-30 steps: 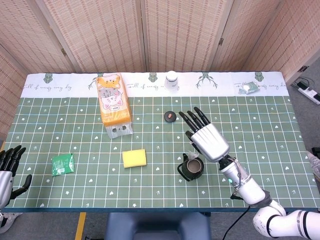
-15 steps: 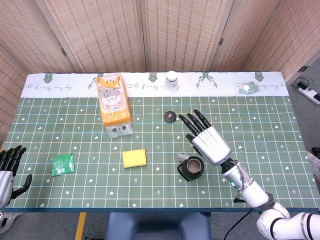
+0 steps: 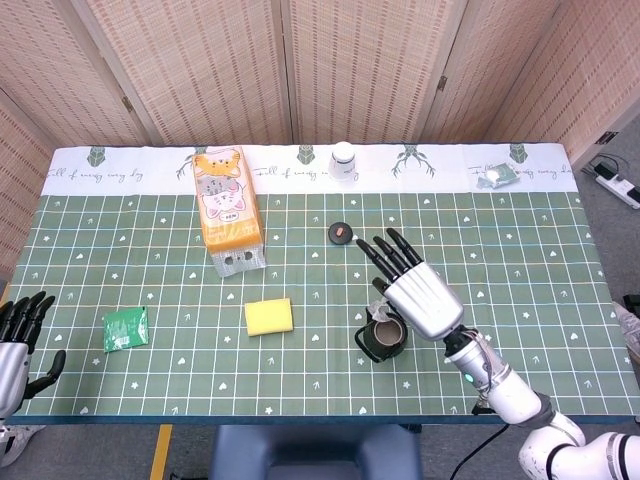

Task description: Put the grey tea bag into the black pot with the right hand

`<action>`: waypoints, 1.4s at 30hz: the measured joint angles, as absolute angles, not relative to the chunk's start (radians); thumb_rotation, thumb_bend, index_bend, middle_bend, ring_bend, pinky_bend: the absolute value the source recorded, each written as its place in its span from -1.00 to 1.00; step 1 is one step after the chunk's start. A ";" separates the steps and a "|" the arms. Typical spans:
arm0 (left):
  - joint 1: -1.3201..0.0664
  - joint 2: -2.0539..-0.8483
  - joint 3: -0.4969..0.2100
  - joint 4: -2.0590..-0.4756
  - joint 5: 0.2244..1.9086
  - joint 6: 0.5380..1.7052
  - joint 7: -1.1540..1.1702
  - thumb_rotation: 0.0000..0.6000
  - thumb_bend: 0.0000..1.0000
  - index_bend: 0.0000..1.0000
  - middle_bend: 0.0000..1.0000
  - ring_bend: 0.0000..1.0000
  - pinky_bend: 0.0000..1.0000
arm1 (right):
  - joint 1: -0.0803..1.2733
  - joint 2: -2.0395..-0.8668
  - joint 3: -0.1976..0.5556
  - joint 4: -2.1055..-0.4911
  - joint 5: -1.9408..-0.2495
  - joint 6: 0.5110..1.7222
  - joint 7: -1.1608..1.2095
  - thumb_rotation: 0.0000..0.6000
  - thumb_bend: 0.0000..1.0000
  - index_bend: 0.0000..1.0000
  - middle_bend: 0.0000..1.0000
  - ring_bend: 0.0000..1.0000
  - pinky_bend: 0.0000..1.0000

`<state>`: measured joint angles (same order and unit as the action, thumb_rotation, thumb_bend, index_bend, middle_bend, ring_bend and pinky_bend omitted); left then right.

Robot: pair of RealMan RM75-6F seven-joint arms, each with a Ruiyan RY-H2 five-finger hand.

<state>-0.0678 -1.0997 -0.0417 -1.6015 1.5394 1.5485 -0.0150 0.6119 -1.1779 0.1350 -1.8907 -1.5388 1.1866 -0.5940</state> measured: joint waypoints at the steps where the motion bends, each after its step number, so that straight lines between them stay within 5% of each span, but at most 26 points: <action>1: -0.067 -1.100 -0.042 -1.602 1.540 1.549 -0.015 1.00 -0.15 -1.00 -1.00 -1.00 -1.00 | 0.610 -1.176 0.133 -1.894 -1.544 1.188 -0.596 1.00 -0.14 0.26 -0.85 -0.83 -1.00; 42: -0.071 -1.108 -0.040 -1.601 1.538 1.539 0.007 1.00 -0.12 -1.00 -1.00 -1.00 -1.00 | 0.508 -1.143 0.079 -1.876 -1.663 1.237 -0.577 1.00 -0.14 0.26 -0.85 -0.81 -1.00</action>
